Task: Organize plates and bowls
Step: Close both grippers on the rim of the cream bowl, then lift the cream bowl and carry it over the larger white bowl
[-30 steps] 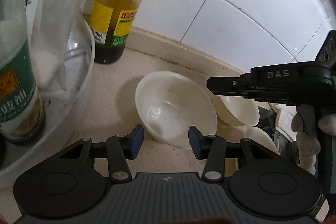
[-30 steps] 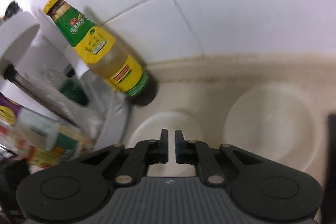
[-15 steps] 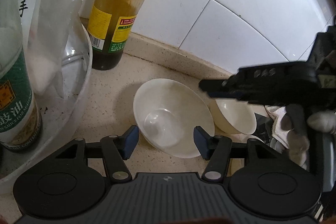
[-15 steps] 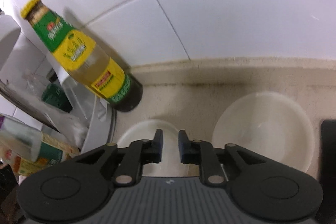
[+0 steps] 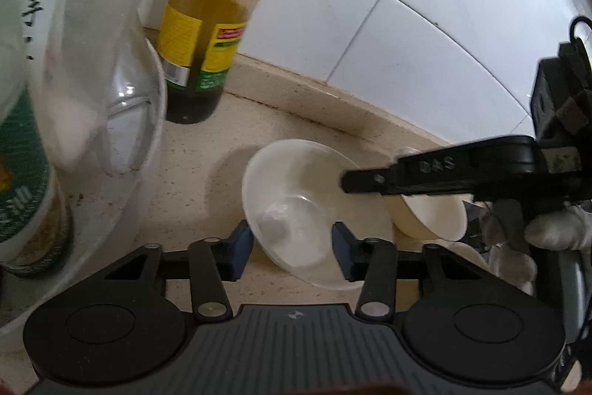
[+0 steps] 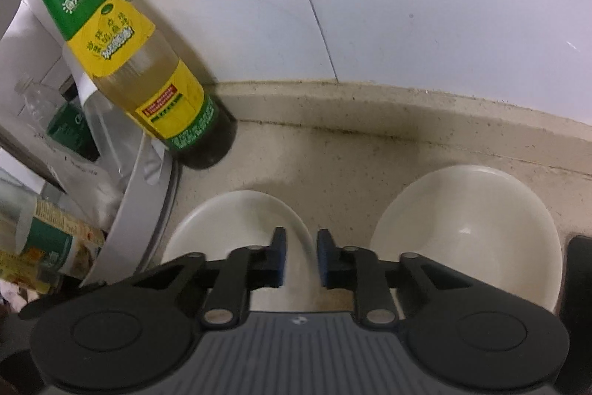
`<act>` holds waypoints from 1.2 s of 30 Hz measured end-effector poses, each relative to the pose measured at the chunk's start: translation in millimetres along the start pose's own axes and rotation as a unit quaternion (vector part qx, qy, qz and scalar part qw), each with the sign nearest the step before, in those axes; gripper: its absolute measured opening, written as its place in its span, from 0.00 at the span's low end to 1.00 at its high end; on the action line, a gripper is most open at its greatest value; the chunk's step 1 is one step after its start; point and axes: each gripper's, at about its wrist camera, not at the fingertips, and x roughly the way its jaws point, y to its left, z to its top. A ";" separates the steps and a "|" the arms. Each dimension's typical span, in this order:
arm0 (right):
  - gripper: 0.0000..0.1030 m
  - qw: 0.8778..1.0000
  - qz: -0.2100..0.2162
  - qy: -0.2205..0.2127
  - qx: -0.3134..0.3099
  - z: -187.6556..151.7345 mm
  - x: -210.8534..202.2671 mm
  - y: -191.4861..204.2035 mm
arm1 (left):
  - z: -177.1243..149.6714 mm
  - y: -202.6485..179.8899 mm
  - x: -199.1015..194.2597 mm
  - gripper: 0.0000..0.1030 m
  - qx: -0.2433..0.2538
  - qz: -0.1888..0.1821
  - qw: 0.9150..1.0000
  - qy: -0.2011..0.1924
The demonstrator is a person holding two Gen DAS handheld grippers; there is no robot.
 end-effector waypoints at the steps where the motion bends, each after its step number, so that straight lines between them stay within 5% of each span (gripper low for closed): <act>1: 0.13 1.000 0.005 0.004 0.005 -1.1 -0.1 -1.5 | -0.5 1.3 -2.8 0.44 -0.001 0.002 1.000 0.001; 12: 0.10 0.995 0.081 0.037 0.041 -59.0 -43.1 0.3 | -32.2 -9.6 -53.7 0.46 0.026 -0.011 0.999 0.034; 21: 0.10 0.992 0.083 0.073 0.067 -125.4 -65.9 -0.3 | -64.2 -20.7 -59.1 0.49 0.047 -0.034 0.996 0.070; 36: 0.14 0.992 0.054 -0.007 0.111 -156.3 -117.2 -17.8 | -47.6 -31.1 -72.9 0.60 0.080 -0.017 0.996 0.027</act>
